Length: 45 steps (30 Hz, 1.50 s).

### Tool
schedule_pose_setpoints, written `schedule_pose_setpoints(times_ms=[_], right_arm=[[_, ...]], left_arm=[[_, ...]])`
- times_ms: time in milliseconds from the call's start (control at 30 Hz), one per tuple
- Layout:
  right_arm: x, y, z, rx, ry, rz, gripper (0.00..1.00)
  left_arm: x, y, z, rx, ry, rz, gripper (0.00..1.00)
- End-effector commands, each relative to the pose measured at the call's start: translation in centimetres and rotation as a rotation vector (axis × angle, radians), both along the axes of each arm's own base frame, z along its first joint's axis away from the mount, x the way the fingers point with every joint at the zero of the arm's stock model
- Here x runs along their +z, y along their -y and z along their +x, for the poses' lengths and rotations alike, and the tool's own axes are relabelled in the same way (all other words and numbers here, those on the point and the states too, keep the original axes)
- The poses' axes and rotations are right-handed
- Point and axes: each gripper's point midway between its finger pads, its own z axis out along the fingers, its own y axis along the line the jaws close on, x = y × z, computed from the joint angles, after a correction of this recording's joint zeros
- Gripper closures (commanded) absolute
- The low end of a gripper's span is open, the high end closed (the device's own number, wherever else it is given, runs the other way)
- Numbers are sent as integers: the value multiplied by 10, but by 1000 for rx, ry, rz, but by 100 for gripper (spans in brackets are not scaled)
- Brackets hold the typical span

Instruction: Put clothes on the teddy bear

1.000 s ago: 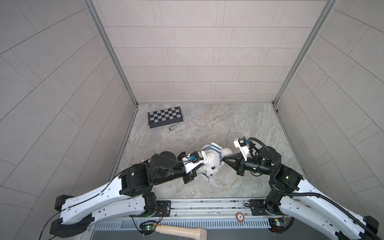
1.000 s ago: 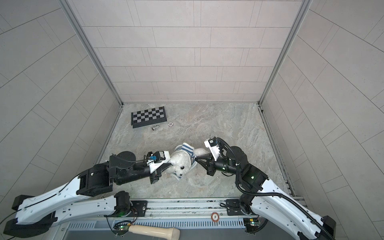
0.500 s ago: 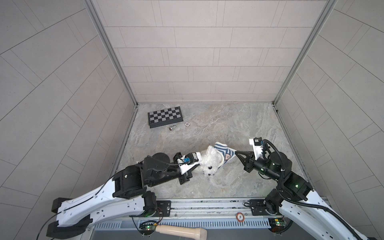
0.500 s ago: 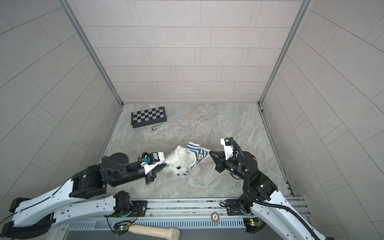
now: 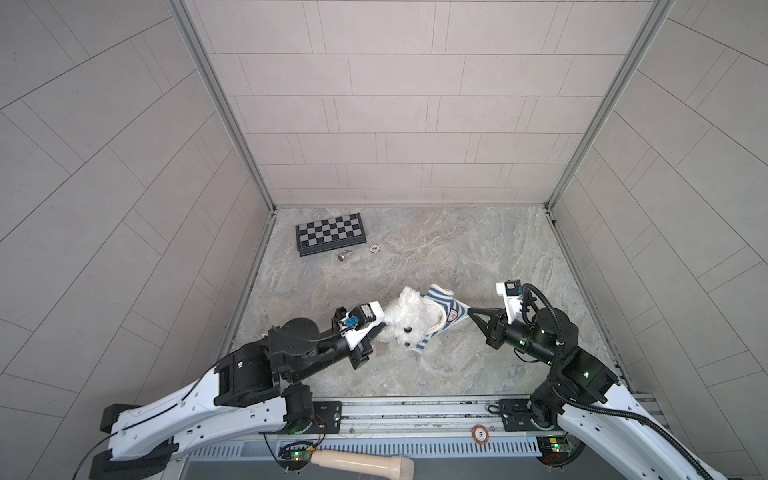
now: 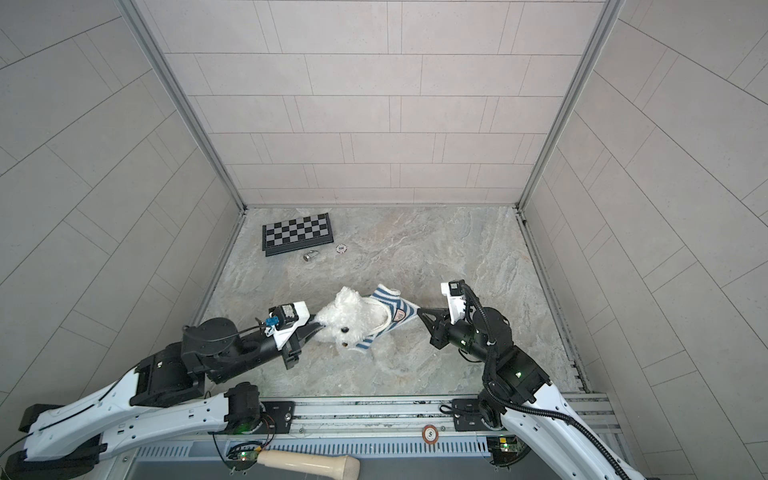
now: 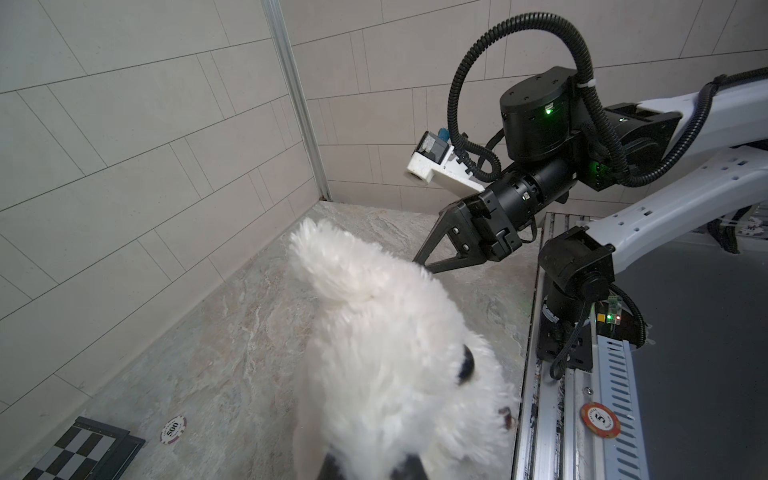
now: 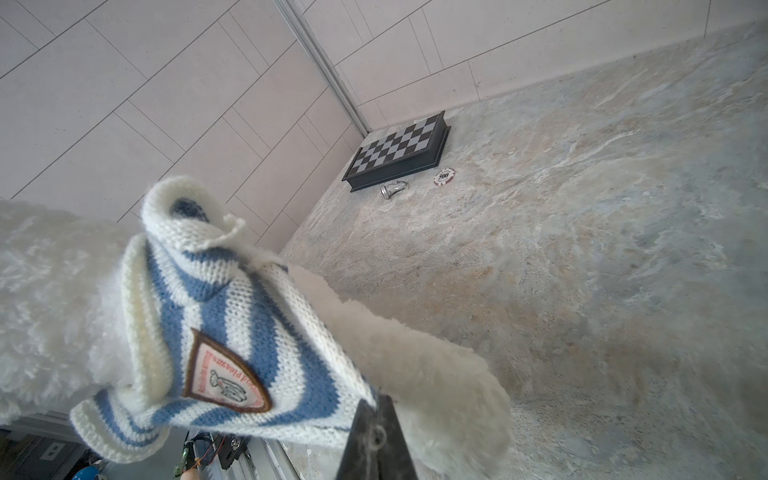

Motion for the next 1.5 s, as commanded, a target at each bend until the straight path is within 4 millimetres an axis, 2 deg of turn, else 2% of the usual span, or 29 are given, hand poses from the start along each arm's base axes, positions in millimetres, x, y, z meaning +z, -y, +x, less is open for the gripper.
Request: schedule_pose_setpoints(times_ms=[0, 100, 233, 333, 400, 467, 567, 733, 833, 900, 1067, 1200, 1467], right_arm=[[-24, 19, 7, -113, -55, -44, 100], [-10, 9, 8, -66, -11, 4, 100], [48, -21, -13, 152, 190, 179, 100], [75, -22, -35, 237, 358, 184, 86], [92, -18, -50, 266, 471, 178, 69], [102, -12, -58, 267, 548, 151, 59], [117, -12, -64, 285, 622, 115, 53], [147, -25, -71, 364, 759, 192, 44], [148, -44, -66, 427, 797, 151, 40], [148, -63, -66, 500, 809, 112, 34], [143, -98, -76, 630, 863, 13, 29], [139, -109, -78, 667, 870, -18, 29], [121, -117, -69, 678, 865, -77, 29]], left_arm=[[40, -15, 5, 61, 60, -139, 100], [36, -12, 3, 40, 46, -121, 100], [22, 12, -7, -63, 5, -29, 100], [5, 26, -10, -112, -21, 76, 100], [3, 31, -12, -136, -24, 101, 100], [3, 32, -15, -157, -29, 124, 100], [-1, 30, -17, -174, -40, 218, 100], [-2, 25, -17, -189, -21, 383, 100], [1, 25, -19, -214, -14, 443, 100], [0, 26, -21, -229, -15, 477, 100], [-6, 28, -23, -252, -19, 523, 100], [-10, 30, -20, -245, -14, 552, 100], [-24, 34, -19, -250, -40, 593, 100]])
